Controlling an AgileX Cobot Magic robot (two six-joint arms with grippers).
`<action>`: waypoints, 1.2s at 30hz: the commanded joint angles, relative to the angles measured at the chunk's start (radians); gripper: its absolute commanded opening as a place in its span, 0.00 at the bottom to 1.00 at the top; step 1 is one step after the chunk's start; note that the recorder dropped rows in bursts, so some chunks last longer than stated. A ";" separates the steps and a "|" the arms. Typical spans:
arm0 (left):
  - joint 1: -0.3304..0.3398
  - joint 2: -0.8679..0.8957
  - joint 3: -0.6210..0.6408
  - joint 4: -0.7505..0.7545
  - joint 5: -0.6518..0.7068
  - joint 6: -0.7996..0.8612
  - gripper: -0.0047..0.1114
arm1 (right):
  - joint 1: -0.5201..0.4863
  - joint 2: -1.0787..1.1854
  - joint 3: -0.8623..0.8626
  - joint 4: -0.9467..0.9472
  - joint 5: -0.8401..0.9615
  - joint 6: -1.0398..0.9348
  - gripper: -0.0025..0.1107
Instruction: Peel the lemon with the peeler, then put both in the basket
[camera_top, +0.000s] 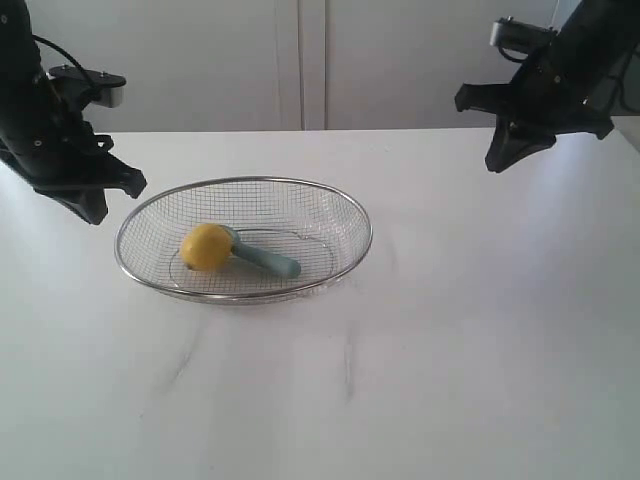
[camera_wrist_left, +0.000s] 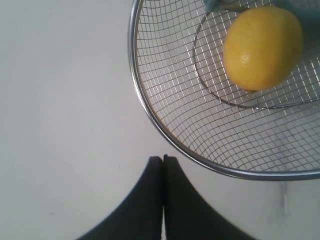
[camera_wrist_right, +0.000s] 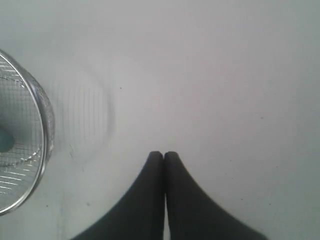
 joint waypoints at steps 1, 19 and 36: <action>0.004 -0.011 -0.004 -0.007 0.012 -0.006 0.04 | -0.006 -0.011 -0.007 -0.086 0.016 0.008 0.02; 0.004 -0.011 -0.004 -0.007 0.008 -0.006 0.04 | -0.006 -0.275 0.280 -0.192 0.016 0.049 0.02; 0.004 -0.011 -0.004 -0.007 0.006 -0.006 0.04 | -0.006 -0.976 0.596 -0.213 -0.093 0.053 0.02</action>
